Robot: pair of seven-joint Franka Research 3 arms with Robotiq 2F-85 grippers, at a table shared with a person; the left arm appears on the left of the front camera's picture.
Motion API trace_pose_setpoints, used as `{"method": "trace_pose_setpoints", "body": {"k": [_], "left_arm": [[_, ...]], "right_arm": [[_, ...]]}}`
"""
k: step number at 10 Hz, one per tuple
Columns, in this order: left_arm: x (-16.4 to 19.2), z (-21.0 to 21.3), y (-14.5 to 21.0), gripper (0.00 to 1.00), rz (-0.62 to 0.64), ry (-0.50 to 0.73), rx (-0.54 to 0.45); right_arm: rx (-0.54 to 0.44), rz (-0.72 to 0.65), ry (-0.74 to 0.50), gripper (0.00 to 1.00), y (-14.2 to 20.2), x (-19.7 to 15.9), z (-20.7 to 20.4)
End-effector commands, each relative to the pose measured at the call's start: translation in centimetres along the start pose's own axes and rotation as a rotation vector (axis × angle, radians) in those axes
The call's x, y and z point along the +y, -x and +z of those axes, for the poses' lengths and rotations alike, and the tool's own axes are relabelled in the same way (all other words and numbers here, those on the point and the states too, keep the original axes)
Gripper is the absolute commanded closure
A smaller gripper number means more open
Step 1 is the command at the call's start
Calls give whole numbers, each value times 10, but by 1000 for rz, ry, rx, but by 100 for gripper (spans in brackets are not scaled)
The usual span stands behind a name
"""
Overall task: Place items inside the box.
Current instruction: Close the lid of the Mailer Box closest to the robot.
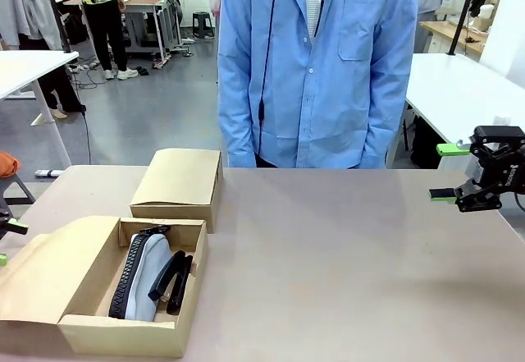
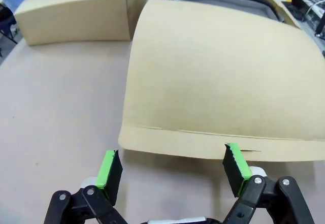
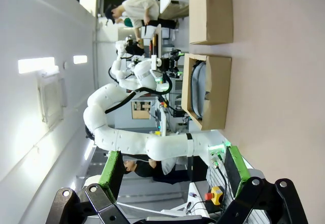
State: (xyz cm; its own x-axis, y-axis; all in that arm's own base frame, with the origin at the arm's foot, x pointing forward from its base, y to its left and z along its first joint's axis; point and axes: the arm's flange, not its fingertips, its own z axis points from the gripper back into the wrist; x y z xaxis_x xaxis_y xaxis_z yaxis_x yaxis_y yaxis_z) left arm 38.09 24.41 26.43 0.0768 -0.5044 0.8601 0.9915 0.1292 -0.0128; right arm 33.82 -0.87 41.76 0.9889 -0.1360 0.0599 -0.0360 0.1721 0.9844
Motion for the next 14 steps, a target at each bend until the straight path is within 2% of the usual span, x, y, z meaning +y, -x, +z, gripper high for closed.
{"method": "trace_pose_setpoints", "body": {"k": [1, 3, 6, 11, 14], "left_arm": [[-3, -8, 0, 0, -21, 12, 45], [-2, -12, -1, 0, -22, 21, 50], [-1, 3, 3, 0, -14, -12, 57], [0, 13, 16, 0, 14, -54, 124], [1, 4, 18, 0, 9, -30, 117]], "right_arm": [[7, 7, -3, 0, 1, 1, 4], [7, 7, -3, 0, 1, 1, 4], [7, 7, -3, 0, 1, 1, 4], [7, 7, -3, 0, 1, 1, 4], [7, 7, -3, 0, 1, 1, 4]]}}
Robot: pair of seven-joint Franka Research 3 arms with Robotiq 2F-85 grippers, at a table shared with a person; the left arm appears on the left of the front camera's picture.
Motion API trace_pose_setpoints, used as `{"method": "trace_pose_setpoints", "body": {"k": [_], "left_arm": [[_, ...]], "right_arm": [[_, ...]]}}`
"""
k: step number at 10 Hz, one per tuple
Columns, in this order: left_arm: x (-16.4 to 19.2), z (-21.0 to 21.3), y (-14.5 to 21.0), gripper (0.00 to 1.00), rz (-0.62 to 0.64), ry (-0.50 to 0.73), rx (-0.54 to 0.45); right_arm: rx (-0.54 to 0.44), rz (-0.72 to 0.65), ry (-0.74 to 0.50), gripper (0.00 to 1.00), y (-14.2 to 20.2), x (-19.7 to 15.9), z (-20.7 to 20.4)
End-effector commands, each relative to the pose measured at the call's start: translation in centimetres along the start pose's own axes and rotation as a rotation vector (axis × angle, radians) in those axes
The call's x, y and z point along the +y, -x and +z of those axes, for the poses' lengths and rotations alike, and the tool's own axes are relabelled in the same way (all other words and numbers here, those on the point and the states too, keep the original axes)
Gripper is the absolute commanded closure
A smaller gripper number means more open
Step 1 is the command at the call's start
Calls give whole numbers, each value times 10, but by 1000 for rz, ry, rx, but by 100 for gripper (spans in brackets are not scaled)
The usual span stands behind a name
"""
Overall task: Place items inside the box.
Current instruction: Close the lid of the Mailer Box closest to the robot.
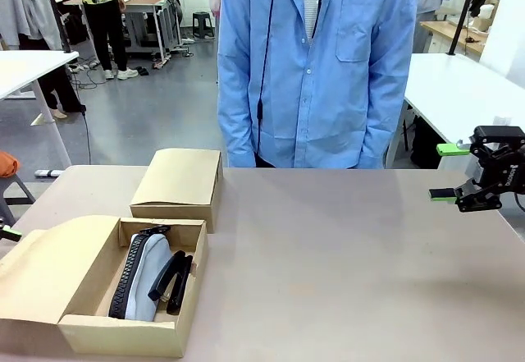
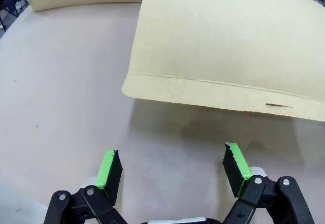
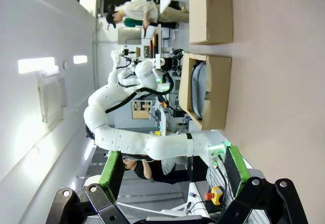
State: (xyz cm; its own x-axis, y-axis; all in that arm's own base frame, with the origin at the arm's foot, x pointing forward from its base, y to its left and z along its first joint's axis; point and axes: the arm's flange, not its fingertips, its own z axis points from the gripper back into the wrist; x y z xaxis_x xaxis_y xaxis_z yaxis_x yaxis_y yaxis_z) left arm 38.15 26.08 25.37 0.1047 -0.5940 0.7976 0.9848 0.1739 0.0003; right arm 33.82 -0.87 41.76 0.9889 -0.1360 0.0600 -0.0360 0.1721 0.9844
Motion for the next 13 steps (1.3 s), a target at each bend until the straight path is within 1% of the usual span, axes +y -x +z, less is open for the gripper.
{"method": "trace_pose_setpoints", "body": {"k": [1, 4, 6, 7, 9, 11, 13], "left_arm": [[-3, -10, -1, 0, -10, 40, -21], [-9, -27, -12, 0, -59, 133, -135], [-9, -31, -22, 0, -95, 151, -195], [-16, -16, -34, 0, -172, 107, -315], [-19, -12, -38, 0, -189, 100, -330], [-31, -4, -56, 0, -256, 93, -352], [-43, -8, -75, 0, -325, 151, -370]], "right_arm": [[7, 7, -3, 0, 1, 1, 4], [7, 7, -3, 0, 1, 1, 4], [7, 7, -3, 0, 1, 1, 4], [7, 7, -3, 0, 1, 1, 4], [7, 7, -3, 0, 1, 1, 4], [7, 7, -3, 0, 1, 1, 4], [7, 7, -3, 0, 1, 1, 4]]}}
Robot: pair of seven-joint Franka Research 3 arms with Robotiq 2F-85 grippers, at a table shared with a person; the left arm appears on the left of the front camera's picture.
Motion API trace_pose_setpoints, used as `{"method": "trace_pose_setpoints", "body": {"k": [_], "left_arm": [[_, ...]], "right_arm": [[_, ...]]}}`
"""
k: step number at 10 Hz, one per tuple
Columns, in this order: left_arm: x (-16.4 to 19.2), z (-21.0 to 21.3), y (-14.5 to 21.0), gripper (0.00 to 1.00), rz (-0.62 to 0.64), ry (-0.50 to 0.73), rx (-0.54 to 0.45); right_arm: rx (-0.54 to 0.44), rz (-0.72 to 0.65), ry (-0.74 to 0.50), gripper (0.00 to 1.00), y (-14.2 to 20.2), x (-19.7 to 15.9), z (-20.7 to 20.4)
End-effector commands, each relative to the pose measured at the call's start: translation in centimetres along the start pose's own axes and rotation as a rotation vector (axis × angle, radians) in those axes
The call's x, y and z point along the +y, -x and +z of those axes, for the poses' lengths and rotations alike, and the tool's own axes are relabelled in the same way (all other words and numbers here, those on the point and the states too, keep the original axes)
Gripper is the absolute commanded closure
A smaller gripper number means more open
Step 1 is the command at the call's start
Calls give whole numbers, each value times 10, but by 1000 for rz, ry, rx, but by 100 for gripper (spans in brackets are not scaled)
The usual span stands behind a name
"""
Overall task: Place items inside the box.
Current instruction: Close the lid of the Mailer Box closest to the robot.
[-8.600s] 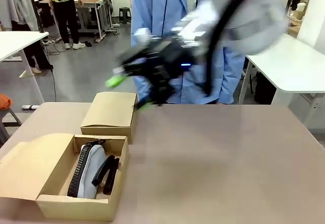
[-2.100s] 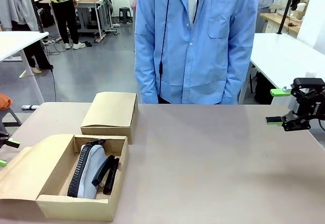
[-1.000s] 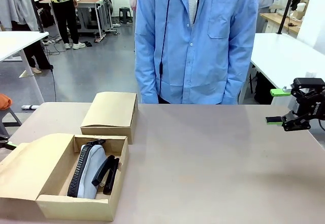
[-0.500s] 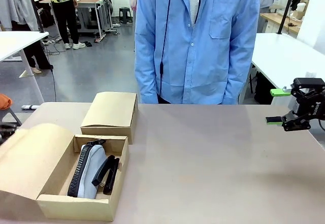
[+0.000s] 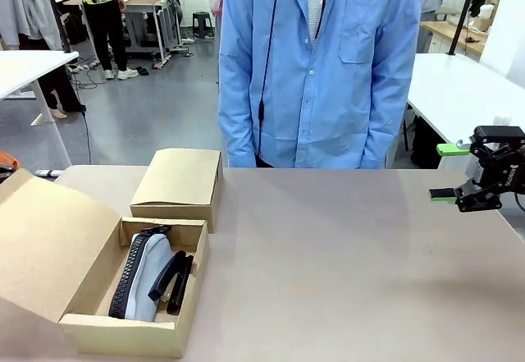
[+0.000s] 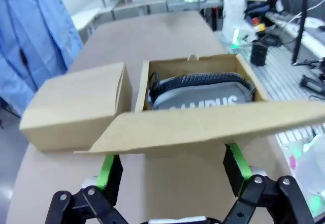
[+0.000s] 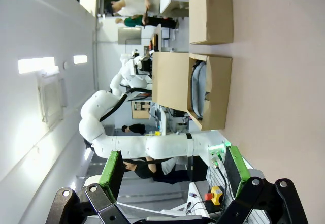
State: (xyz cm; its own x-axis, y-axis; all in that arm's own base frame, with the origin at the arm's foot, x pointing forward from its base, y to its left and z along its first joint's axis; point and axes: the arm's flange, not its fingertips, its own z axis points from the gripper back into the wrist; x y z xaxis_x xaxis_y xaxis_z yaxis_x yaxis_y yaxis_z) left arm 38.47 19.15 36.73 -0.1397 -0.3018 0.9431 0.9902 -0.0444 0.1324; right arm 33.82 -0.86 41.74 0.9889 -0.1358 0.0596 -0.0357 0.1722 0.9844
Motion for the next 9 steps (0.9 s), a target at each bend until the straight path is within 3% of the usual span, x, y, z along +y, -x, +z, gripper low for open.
{"method": "trace_pose_setpoints", "body": {"k": [1, 4, 5, 9], "left_arm": [[-47, -16, 44, 0, -130, 60, -21], [-58, -45, 1, 0, -199, 127, -94], [-56, -65, -7, 0, -222, 172, -78], [-48, -160, 13, 0, -168, 388, -5]], "right_arm": [[7, 7, -4, 0, 1, 2, 4], [7, 7, -4, 0, 1, 2, 4], [7, 7, -4, 0, 1, 2, 4], [7, 7, -4, 0, 1, 2, 4]]}}
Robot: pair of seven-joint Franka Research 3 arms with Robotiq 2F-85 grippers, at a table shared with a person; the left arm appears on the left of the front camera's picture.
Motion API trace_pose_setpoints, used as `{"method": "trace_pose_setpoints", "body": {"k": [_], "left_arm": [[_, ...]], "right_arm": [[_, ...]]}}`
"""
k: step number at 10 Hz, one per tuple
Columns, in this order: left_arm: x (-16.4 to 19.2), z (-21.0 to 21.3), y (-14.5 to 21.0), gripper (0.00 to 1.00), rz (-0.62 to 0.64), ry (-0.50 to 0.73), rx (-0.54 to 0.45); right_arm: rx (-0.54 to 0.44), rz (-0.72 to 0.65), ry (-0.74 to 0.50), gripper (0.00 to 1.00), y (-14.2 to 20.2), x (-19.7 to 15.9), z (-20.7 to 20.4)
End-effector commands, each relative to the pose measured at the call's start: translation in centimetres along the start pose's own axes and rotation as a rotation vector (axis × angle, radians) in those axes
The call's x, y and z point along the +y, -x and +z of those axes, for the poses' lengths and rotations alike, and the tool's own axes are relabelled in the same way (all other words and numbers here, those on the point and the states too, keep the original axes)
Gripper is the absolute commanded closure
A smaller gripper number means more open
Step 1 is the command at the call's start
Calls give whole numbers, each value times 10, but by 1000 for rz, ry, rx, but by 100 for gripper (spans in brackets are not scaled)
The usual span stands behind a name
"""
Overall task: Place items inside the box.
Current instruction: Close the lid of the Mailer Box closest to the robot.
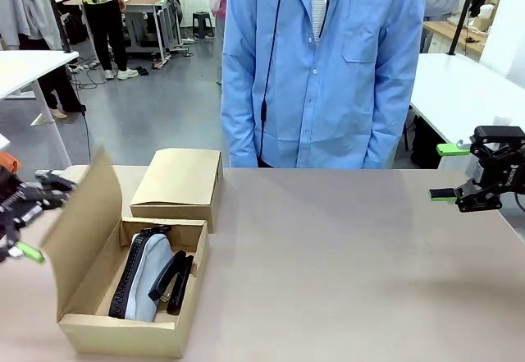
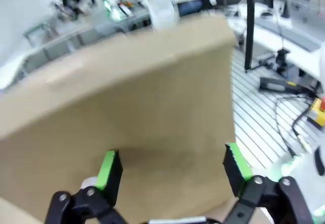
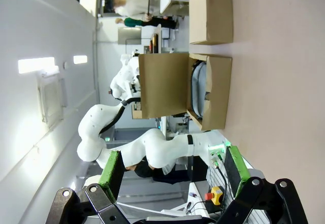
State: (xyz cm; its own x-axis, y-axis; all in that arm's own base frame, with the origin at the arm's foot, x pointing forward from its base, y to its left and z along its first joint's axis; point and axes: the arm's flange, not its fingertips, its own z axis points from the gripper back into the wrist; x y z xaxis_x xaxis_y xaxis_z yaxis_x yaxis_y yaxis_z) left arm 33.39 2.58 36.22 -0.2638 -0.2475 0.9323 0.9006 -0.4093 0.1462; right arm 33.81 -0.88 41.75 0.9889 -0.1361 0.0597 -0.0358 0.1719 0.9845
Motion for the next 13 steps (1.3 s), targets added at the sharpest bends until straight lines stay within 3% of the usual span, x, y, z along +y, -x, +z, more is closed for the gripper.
{"method": "trace_pose_setpoints", "body": {"k": [1, 4, 9, 11, 12, 13], "left_arm": [[-9, -20, 71, 0, -22, 66, 64], [0, -42, 78, 0, -10, 89, 121], [-1, -34, 67, 0, -10, 62, 95], [-5, -13, 40, 0, 56, -72, -18], [-6, 4, 23, 0, 89, -181, -138], [-9, 24, 9, 0, 175, -295, -321]], "right_arm": [[7, 7, -3, 0, 1, 1, 4], [7, 7, -3, 0, 1, 1, 4], [7, 7, -3, 0, 1, 1, 4], [7, 7, -3, 0, 1, 1, 4], [7, 7, -3, 0, 1, 1, 4], [7, 7, -3, 0, 1, 1, 4]]}}
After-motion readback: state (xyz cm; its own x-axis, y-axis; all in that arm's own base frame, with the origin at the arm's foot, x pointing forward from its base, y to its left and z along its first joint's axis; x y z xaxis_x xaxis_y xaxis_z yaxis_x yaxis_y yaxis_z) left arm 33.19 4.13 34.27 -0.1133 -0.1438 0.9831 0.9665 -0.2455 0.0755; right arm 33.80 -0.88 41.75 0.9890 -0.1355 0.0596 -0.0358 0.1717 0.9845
